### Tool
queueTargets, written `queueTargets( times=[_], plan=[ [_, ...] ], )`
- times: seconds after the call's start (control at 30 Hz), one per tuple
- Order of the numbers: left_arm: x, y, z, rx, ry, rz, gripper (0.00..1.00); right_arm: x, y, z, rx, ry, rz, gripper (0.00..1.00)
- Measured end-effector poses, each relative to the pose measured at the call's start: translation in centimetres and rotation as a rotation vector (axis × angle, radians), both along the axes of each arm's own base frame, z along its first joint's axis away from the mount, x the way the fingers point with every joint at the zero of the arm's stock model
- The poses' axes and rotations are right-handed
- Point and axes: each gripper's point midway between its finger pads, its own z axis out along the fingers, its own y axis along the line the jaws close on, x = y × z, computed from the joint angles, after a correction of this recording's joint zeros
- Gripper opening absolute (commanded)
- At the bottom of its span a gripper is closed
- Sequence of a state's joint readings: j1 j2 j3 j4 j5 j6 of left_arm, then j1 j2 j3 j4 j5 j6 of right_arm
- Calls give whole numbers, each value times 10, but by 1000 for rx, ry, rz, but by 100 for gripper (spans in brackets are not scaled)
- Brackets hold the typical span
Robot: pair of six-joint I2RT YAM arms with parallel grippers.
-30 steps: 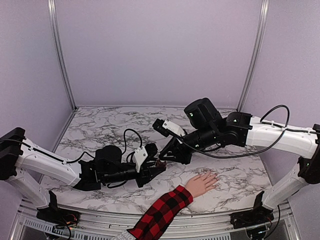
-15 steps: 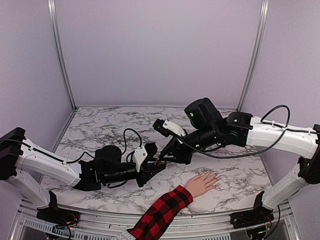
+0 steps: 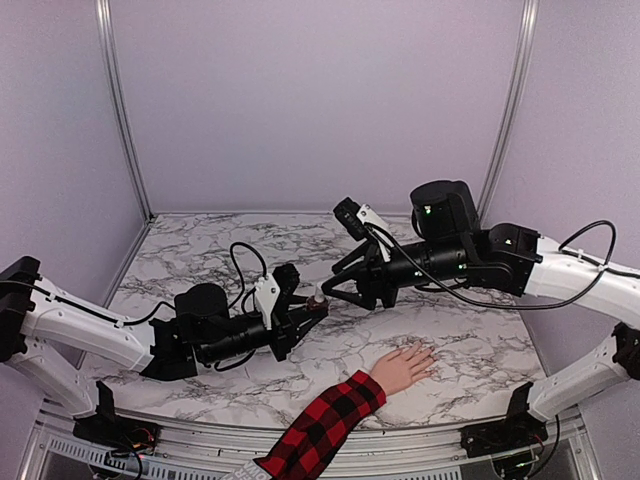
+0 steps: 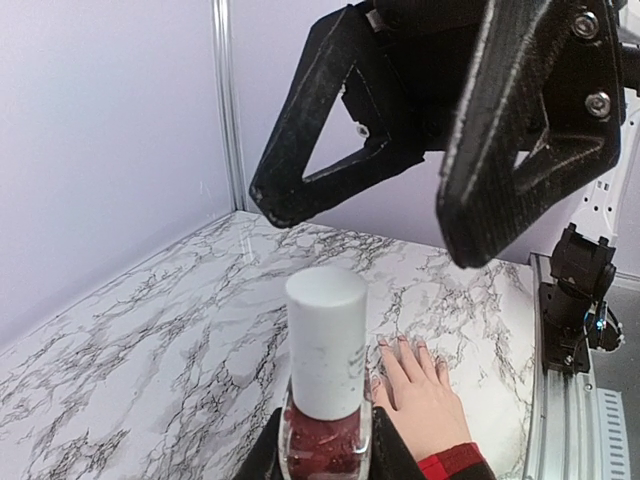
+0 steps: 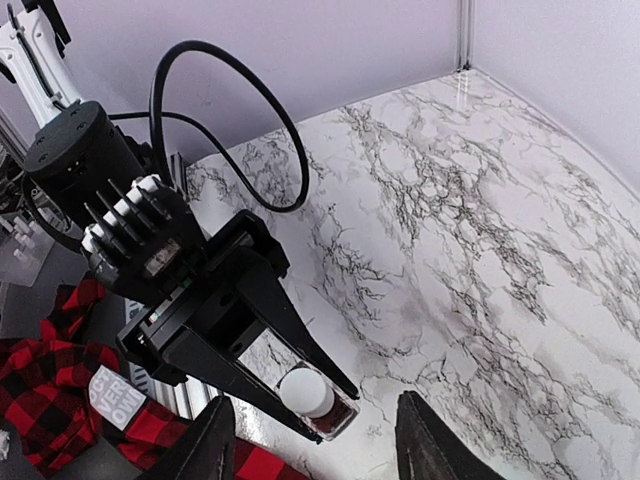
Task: Paint the nails
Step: Pass from the right arm to the left, then unscrew the nail polish bottle cap from the nail polish bottle.
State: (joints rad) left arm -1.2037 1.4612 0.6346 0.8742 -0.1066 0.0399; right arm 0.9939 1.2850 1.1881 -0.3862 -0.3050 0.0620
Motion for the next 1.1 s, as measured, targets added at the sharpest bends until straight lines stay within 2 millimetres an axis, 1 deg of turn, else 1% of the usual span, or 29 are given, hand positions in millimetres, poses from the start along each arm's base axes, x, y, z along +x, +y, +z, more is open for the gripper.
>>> queueTargets(
  times=[0.13, 0.3, 0.4, 0.47, 0.57, 0.67, 0.8, 0.93, 1.1],
  plan=[
    [6, 3, 5, -35, 22, 40, 3, 3, 3, 6, 47, 15, -25, 57],
    [12, 6, 10, -69, 44, 82, 3, 11, 7, 10, 79, 26, -66, 56],
    [16, 6, 12, -83, 51, 103, 2, 18, 9, 6, 78, 33, -100, 55],
    [19, 4, 15, -91, 51, 115, 2, 22, 11, 0, 66, 43, -120, 54],
    [22, 0, 20, -104, 51, 123, 2, 28, 13, -10, 46, 55, -143, 50],
    [25, -2, 22, -116, 56, 132, 2, 31, 15, -13, 42, 59, -159, 45],
    [27, -4, 22, -124, 64, 141, 1, 35, 16, -9, 58, 52, -174, 42],
    [28, -4, 19, -122, 71, 151, 1, 38, 17, -2, 74, 36, -187, 35],
    [30, -3, 18, -126, 81, 164, 1, 40, 17, 0, 79, 29, -193, 27]
  ],
)
